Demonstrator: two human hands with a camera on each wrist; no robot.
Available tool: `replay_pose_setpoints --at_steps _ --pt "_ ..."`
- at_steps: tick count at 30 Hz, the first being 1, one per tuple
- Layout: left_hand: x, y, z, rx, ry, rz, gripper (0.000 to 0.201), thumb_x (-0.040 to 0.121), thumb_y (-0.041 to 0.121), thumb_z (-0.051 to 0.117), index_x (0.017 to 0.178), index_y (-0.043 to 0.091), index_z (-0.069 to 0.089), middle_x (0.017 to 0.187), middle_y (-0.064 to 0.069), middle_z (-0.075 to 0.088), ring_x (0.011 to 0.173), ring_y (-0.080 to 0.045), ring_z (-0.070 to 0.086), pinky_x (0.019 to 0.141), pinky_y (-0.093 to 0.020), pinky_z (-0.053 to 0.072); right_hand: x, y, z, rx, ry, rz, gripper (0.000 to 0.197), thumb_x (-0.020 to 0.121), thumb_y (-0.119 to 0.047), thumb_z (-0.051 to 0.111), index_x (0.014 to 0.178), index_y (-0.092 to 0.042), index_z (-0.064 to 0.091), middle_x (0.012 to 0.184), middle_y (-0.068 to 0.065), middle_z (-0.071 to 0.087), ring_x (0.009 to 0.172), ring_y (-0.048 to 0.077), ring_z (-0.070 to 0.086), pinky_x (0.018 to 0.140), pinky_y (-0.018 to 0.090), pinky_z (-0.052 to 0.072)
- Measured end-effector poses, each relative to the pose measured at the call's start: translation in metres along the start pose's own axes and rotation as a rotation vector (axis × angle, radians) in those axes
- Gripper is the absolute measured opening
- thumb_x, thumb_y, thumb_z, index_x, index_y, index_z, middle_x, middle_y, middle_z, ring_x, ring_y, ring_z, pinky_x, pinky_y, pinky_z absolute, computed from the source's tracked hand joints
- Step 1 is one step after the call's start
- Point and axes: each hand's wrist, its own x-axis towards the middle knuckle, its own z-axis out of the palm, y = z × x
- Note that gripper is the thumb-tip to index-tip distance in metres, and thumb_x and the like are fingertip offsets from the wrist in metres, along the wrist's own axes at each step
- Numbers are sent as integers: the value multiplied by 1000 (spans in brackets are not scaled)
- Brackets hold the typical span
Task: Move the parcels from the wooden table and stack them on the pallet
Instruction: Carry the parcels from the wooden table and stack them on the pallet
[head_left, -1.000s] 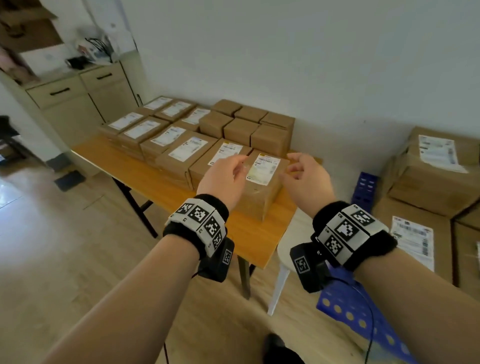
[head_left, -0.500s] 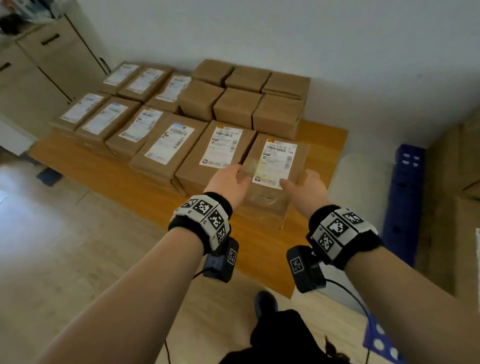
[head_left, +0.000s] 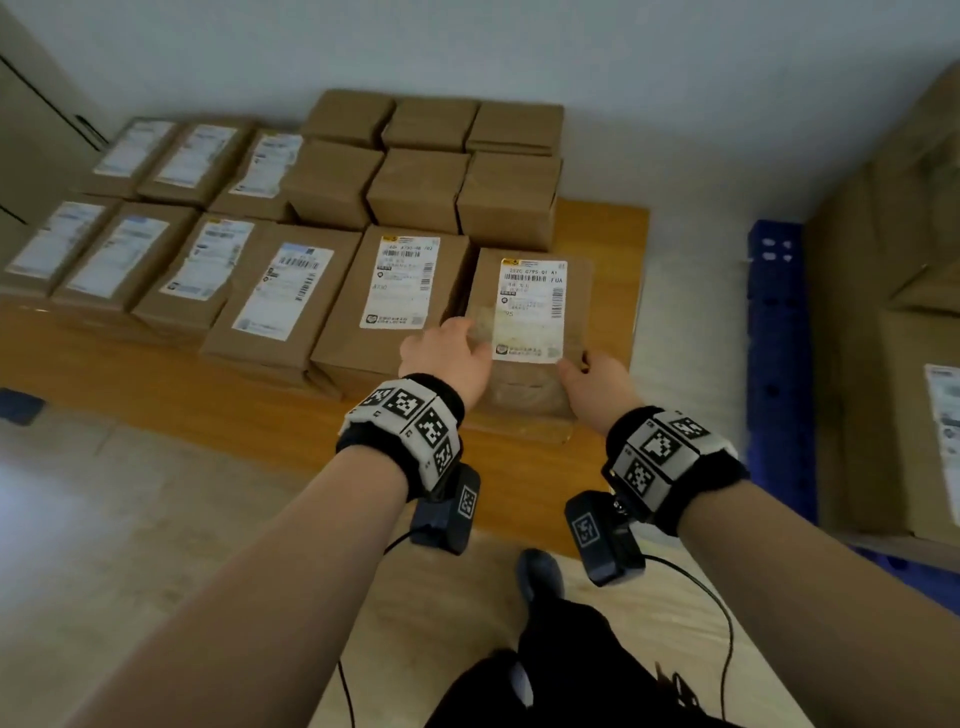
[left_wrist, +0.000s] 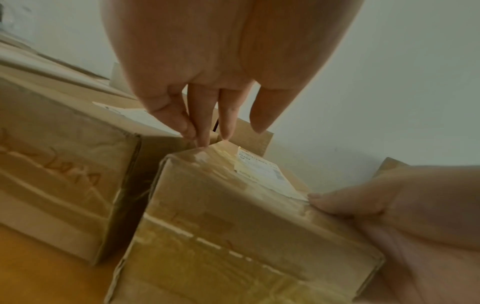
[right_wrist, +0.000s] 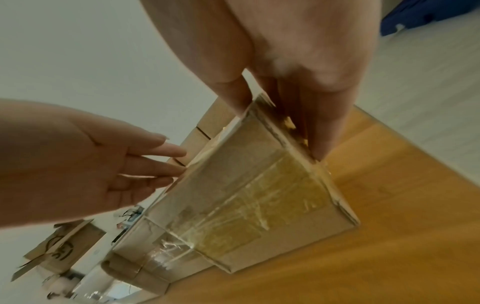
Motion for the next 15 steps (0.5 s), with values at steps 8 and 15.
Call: replay_pose_setpoints --at_steps 8,15 --pt "-49 -3 -6 -233 -12 214 41 97 27 43 137 19 42 140 -4 44 121 -20 49 87 -22 34 -59 10 -7 127 168 -11 38 102 -29 33 124 -4 51 117 11 58 101 24 55 81 31 45" --pt "-106 24 -26 -302 58 481 41 94 23 50 135 22 44 140 -4 36 102 -7 43 83 -10 28 -139 11 -38 327 385 -137 38 100 -32 39 132 -13 46 113 -2 54 97 12 48 80 26 39"
